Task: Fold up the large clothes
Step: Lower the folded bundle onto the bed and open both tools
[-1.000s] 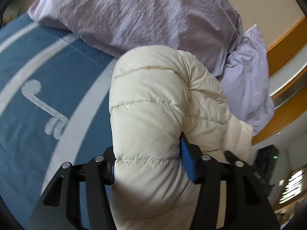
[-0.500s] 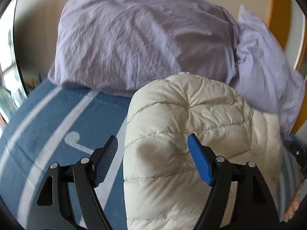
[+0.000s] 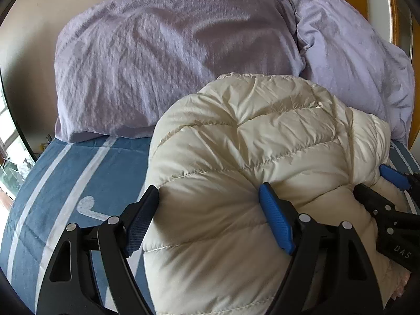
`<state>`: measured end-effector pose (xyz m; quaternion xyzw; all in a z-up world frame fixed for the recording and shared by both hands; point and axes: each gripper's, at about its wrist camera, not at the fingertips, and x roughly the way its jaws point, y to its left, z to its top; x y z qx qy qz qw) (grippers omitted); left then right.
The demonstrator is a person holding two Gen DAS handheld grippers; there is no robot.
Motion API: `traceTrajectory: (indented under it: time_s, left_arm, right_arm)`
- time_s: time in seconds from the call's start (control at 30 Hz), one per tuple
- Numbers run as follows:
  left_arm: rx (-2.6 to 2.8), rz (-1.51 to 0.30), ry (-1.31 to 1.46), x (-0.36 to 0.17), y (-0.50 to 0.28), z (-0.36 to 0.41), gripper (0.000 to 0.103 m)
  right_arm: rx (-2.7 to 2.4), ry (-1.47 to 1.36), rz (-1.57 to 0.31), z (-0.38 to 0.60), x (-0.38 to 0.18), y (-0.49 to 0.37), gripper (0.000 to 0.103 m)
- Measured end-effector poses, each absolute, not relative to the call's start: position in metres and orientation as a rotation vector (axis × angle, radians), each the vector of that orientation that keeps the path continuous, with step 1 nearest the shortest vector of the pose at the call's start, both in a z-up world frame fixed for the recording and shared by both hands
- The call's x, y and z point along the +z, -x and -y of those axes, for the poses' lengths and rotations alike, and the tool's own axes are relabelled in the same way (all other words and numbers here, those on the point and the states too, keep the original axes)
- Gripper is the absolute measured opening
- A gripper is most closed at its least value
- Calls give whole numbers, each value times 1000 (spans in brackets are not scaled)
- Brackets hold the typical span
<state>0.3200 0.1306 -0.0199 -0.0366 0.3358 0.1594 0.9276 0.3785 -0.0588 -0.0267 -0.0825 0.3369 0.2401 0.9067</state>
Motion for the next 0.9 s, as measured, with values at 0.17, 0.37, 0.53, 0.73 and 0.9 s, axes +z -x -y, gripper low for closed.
traceTrajectory:
  time_s: [0.17, 0.37, 0.53, 0.73, 0.9]
  left_arm:
    - [327, -690, 56, -25, -325, -126, 81]
    - [326, -698, 54, -30, -331, -125, 84]
    - [326, -703, 53, -34, -335, -125, 86]
    - [330, -711, 59, -39, -339, -127, 88]
    - [335, -719, 68, -41, -341, -129, 91]
  right_arm:
    - [492, 152, -710, 61, -35, -382, 70]
    - [492, 119, -737, 64, -41, -388, 70]
    - [488, 107, -752, 65, -44, -391, 70]
    - [491, 85, -769, 66, -48, -394, 70]
    - [497, 74, -786, 66, -50, -397, 71]
